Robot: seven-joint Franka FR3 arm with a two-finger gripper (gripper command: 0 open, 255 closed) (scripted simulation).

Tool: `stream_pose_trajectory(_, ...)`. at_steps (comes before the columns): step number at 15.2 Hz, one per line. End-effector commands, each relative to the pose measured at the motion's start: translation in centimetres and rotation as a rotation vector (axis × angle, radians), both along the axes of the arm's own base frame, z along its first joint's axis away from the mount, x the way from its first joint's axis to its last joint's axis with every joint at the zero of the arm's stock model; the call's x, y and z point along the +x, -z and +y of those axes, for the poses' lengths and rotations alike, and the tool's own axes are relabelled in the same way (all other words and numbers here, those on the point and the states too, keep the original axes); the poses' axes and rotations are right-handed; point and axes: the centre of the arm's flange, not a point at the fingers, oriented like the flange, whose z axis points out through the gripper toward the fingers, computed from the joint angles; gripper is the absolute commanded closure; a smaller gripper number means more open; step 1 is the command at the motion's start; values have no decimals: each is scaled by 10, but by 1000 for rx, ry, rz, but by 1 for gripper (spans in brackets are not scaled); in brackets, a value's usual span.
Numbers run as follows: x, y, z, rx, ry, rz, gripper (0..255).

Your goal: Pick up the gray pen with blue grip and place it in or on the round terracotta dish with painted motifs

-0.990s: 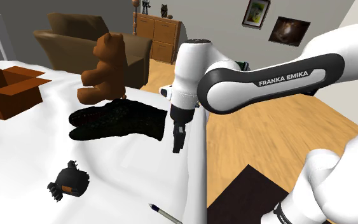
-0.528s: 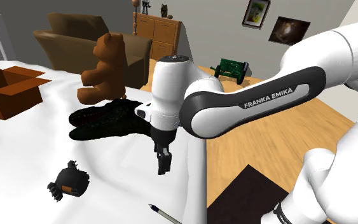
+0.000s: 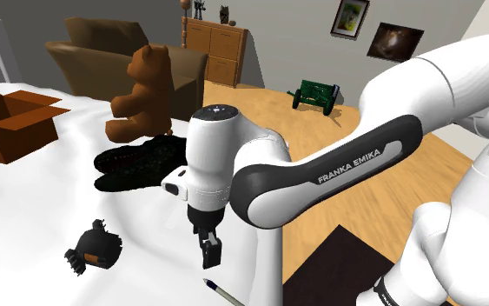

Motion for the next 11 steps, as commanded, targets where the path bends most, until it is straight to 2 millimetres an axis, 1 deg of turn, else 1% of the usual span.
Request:
stream_pose_trajectory(1, 0, 11, 0, 0, -2, 0, 0)
stream_pose_trajectory(3, 0, 25, 0, 0, -2, 0, 0)
stream_pose_trajectory(11, 0, 24, 0, 0, -2, 0, 0)
